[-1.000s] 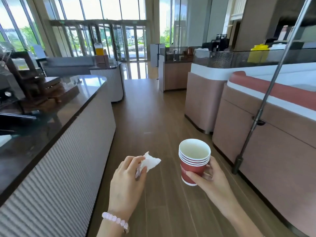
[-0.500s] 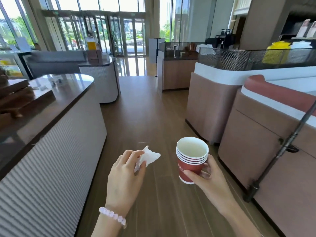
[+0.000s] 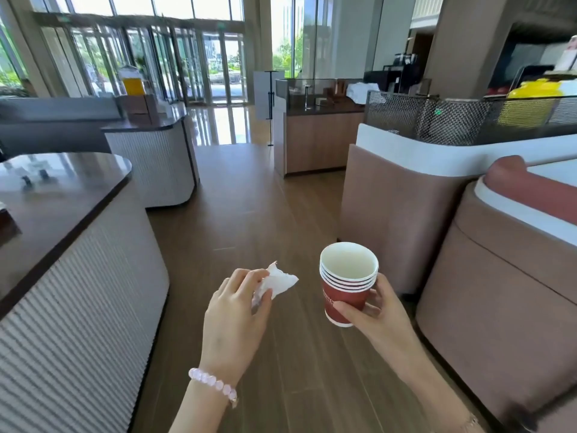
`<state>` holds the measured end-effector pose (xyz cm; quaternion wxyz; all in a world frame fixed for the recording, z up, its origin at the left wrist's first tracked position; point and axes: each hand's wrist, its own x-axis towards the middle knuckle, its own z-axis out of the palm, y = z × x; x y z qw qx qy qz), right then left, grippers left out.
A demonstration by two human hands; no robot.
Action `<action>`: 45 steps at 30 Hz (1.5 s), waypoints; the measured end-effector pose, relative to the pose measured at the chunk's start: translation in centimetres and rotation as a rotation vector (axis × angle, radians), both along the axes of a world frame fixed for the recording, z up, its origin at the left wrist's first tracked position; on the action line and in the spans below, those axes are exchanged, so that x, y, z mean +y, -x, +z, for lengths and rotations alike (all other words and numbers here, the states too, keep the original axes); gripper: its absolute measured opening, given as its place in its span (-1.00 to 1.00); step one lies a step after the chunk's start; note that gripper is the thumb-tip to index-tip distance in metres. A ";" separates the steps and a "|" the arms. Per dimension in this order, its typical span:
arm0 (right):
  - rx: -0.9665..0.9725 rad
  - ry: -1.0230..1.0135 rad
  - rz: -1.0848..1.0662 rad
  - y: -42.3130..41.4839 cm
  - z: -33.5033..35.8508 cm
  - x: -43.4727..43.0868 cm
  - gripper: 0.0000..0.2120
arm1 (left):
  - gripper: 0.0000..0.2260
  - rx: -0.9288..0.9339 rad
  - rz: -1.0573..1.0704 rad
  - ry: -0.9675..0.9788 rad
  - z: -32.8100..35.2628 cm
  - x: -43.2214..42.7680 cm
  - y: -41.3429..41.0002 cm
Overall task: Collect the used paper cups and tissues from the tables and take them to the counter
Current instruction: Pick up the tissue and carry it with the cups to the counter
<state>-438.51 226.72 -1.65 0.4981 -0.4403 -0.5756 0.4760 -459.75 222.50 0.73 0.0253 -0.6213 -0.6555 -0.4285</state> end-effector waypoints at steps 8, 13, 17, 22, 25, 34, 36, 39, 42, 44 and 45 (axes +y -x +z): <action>-0.019 -0.001 0.016 5.1 -1.4 17.8 -0.54 | -0.81 0.005 0.012 0.022 -2.0 17.1 4.3; 0.009 0.005 0.044 8.2 -1.9 31.5 -0.51 | -0.80 0.026 0.054 0.043 -2.0 30.0 7.5; 0.004 0.005 0.071 10.4 -1.2 41.6 -0.51 | -0.80 -0.005 0.090 0.042 -1.0 39.5 9.6; -0.028 0.009 0.080 13.3 -0.6 53.0 -0.50 | -0.80 -0.026 0.118 0.031 -0.8 50.5 12.2; -0.046 0.018 0.066 14.8 -0.8 59.1 -0.49 | -0.81 -0.023 0.113 0.035 -1.2 56.7 14.0; -0.050 0.021 -0.005 20.6 -2.8 78.6 -0.54 | -0.83 -0.007 0.037 0.030 -3.0 77.9 20.4; -0.051 0.024 -0.034 22.2 -2.5 83.4 -0.54 | -0.83 -0.001 0.002 0.025 -2.5 83.2 22.0; -0.047 0.023 -0.085 24.2 -1.6 90.0 -0.54 | -0.82 0.012 -0.036 0.021 -1.6 90.7 24.1; -0.050 0.030 -0.119 25.5 -1.1 96.1 -0.53 | -0.83 0.005 -0.064 0.029 -1.2 97.4 25.8; -0.058 0.033 -0.130 26.3 -1.0 99.7 -0.53 | -0.82 -0.001 -0.081 0.028 -1.1 101.3 26.7; -0.062 0.033 -0.134 26.7 -1.0 101.6 -0.54 | -0.82 -0.005 -0.085 0.031 -1.2 103.2 27.1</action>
